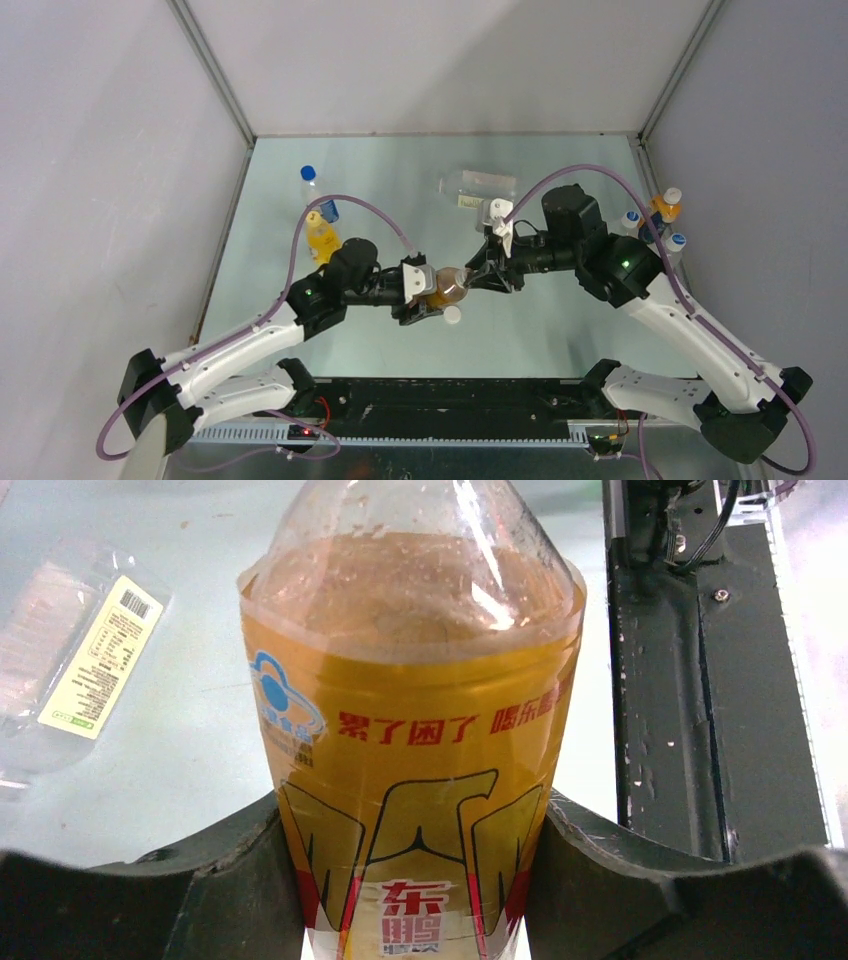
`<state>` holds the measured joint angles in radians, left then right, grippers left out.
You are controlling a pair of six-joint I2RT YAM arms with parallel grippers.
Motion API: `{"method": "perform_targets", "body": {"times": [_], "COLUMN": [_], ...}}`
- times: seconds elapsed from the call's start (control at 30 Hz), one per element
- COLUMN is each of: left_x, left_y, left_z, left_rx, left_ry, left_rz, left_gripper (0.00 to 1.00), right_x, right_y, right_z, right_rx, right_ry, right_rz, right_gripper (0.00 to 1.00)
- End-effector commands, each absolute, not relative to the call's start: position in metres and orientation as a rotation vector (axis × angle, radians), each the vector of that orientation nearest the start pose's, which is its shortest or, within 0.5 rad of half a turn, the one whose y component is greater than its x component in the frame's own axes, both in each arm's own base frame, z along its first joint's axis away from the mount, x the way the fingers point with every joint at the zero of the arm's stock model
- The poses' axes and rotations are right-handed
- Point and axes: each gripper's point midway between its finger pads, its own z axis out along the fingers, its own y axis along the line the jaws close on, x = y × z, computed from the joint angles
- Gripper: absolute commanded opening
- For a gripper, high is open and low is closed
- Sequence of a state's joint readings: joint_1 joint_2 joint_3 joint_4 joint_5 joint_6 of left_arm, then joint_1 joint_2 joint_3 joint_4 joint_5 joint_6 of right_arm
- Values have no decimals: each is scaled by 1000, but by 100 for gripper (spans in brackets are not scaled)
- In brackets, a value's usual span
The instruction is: Screw on the bottle caps
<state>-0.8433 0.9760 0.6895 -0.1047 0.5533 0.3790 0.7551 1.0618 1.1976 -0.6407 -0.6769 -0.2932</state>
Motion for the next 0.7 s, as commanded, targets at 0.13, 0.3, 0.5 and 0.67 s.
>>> {"method": "perform_targets", "body": {"times": [0.13, 0.3, 0.5, 0.67], "left_x": [181, 190, 195, 196], "left_y": [-318, -316, -320, -322], "left_z": [322, 340, 338, 326], "left_rx": [1221, 1058, 975, 940], "left_ry": [988, 954, 939, 954], "left_rz": [-632, -572, -455, -379], "left_gripper": [0, 0, 0, 0], "right_x": [148, 179, 193, 192], "right_y": [287, 282, 280, 285], "right_z": [253, 244, 230, 226], "right_rx": [-1240, -792, -223, -24], "right_ry": [1943, 2218, 2468, 2491], "right_rz": [1068, 955, 940, 944], "right_gripper": [0, 0, 0, 0]}}
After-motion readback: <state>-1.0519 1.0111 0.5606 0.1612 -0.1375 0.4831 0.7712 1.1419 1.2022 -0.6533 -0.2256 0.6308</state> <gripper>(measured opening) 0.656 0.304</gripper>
